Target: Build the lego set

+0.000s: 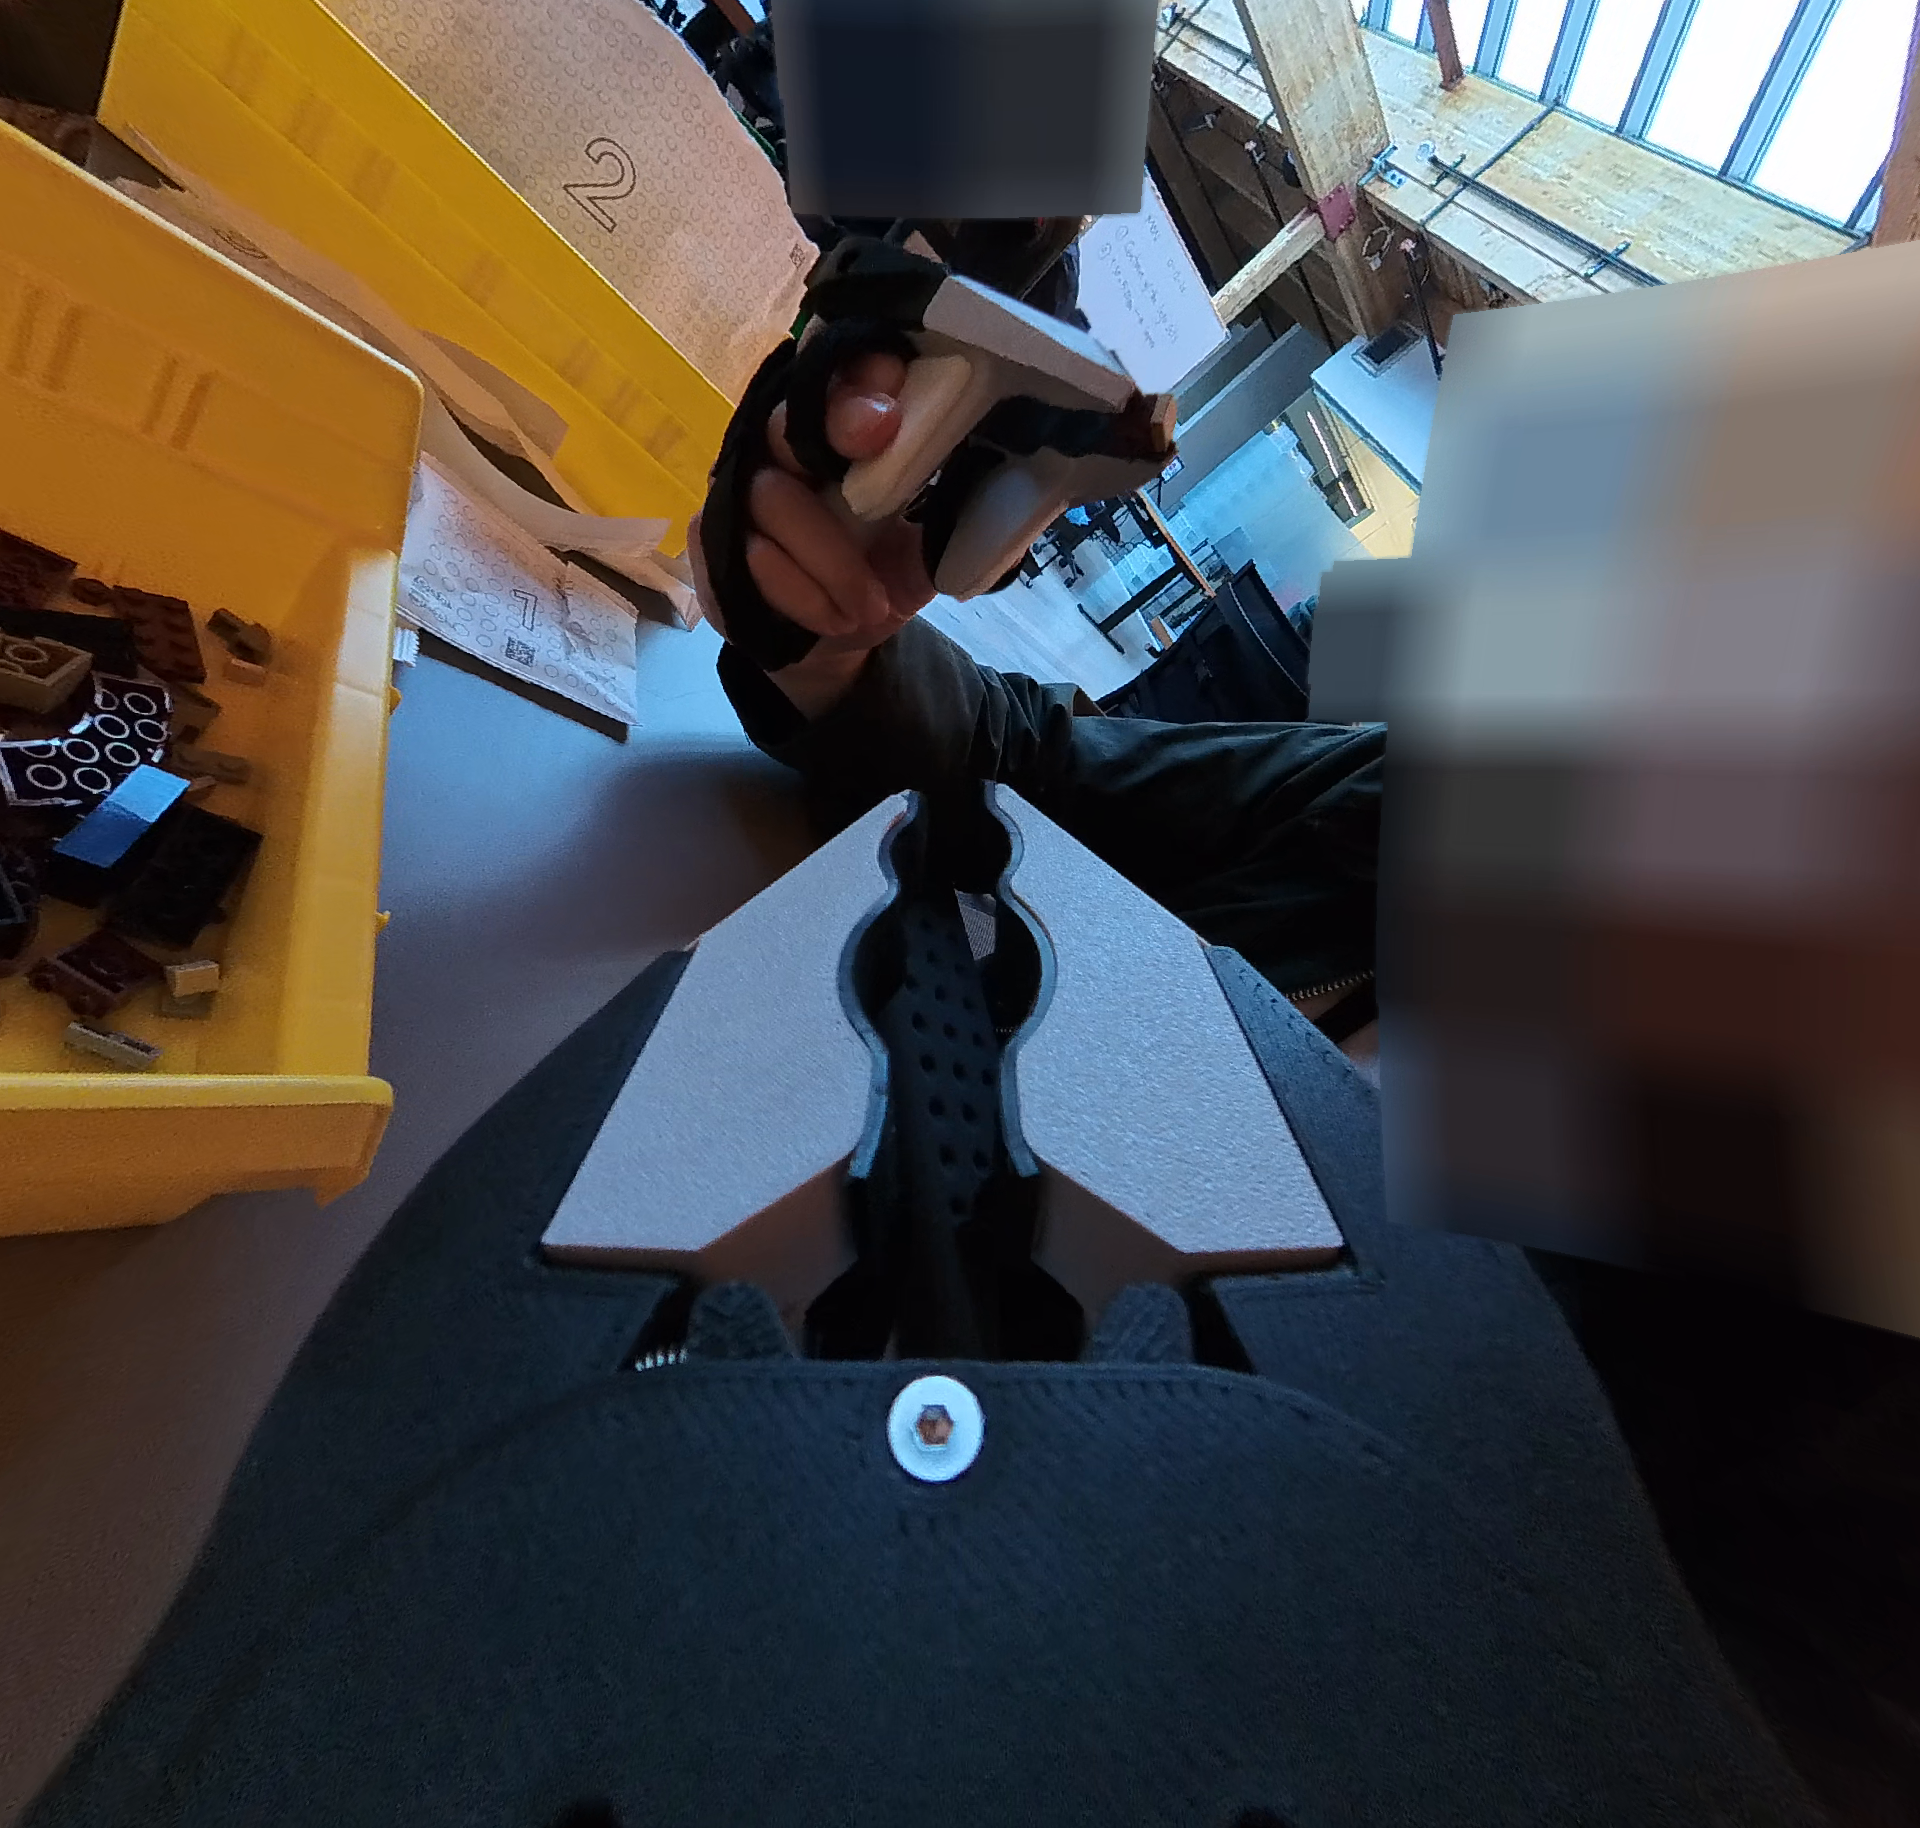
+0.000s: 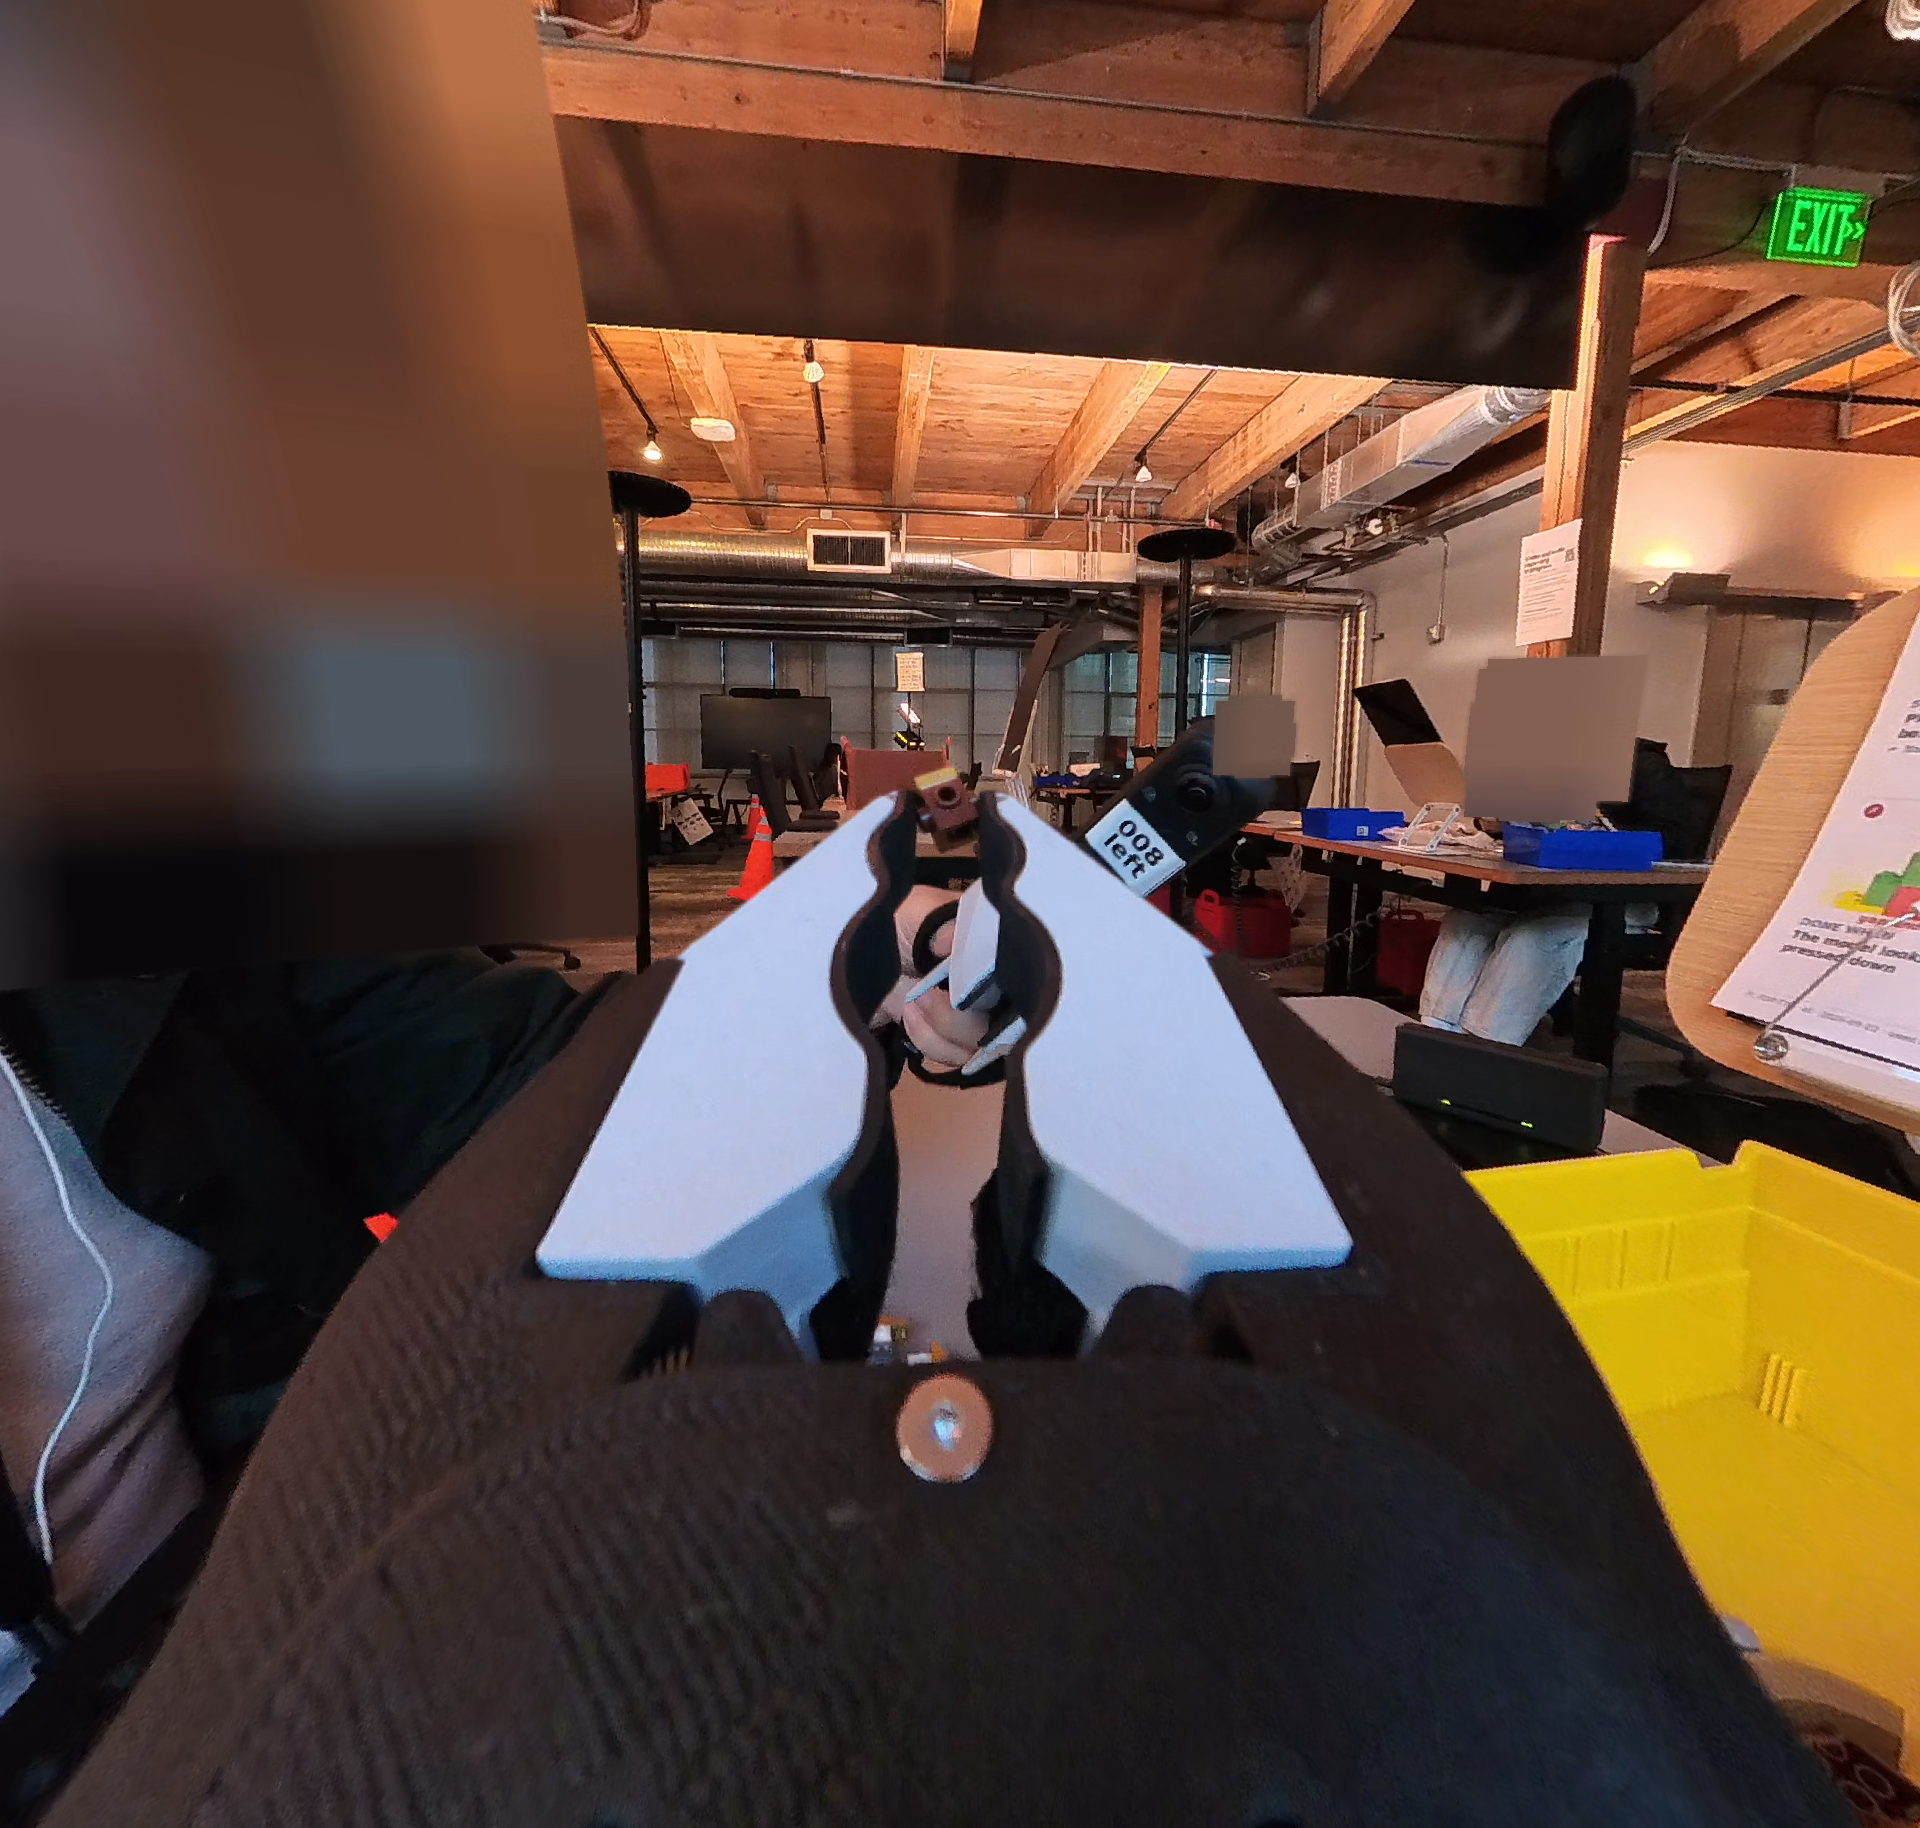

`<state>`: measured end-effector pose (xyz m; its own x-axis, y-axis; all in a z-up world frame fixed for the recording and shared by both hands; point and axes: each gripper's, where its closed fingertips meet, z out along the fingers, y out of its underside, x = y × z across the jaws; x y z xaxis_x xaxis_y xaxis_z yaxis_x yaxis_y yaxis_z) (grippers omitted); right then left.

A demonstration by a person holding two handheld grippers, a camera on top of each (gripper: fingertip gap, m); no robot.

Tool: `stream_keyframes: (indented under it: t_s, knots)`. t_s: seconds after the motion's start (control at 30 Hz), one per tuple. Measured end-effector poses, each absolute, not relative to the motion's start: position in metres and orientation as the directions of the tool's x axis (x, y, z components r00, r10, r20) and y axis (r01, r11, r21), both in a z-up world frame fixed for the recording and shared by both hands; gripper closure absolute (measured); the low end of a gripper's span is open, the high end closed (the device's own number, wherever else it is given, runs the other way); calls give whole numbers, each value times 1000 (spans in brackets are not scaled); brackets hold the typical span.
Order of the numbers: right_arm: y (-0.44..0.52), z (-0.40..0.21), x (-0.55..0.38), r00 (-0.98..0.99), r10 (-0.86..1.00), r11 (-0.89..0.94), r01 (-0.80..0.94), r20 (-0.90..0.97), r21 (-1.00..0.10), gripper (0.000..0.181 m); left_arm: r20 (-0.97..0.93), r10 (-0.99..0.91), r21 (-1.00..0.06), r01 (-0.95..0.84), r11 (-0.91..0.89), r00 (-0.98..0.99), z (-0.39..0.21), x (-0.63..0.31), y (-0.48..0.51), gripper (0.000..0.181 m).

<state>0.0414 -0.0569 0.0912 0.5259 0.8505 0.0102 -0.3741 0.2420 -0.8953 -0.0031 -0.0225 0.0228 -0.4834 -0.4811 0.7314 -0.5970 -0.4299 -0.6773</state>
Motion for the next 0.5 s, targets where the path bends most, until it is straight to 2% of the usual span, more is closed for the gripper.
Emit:
stream_keyframes:
  t_s: [0.5]
  knots:
    - [-54, 87, 38, 523, 852, 227, -356, 8, -906, 172, 736, -477, -673, -603, -429, -481, 23, -4, -23, 173]
